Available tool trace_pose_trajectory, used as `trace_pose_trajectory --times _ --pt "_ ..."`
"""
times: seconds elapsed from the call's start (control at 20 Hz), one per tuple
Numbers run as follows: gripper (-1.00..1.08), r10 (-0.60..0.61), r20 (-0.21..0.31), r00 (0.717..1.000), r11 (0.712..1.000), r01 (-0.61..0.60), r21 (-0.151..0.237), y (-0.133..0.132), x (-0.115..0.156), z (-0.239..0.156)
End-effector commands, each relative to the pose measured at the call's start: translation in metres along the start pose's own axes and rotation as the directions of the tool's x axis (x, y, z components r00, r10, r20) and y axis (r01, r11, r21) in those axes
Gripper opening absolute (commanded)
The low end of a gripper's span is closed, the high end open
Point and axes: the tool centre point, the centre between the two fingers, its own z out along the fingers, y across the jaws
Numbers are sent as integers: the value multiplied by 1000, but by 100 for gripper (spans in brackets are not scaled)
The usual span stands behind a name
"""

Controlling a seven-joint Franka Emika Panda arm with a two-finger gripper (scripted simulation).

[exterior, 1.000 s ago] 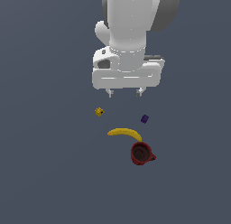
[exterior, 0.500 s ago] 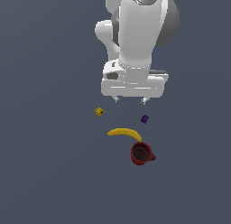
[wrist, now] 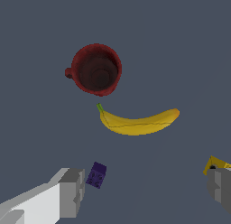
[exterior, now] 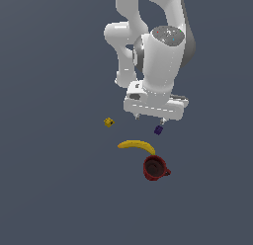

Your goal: Pick up a designated object from a clutter of objects.

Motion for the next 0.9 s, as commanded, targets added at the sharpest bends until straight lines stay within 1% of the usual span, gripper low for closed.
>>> trace_pose_trajectory --times 0.0,0.4,0.85 --pt "100 42 1 999 999 -42 -3 -8 -7 16" --pt "100 170 5 985 985 -170 -10 -30 -34 63" --pt "100 303 11 953 953 -303 -15 -50 -71 112"
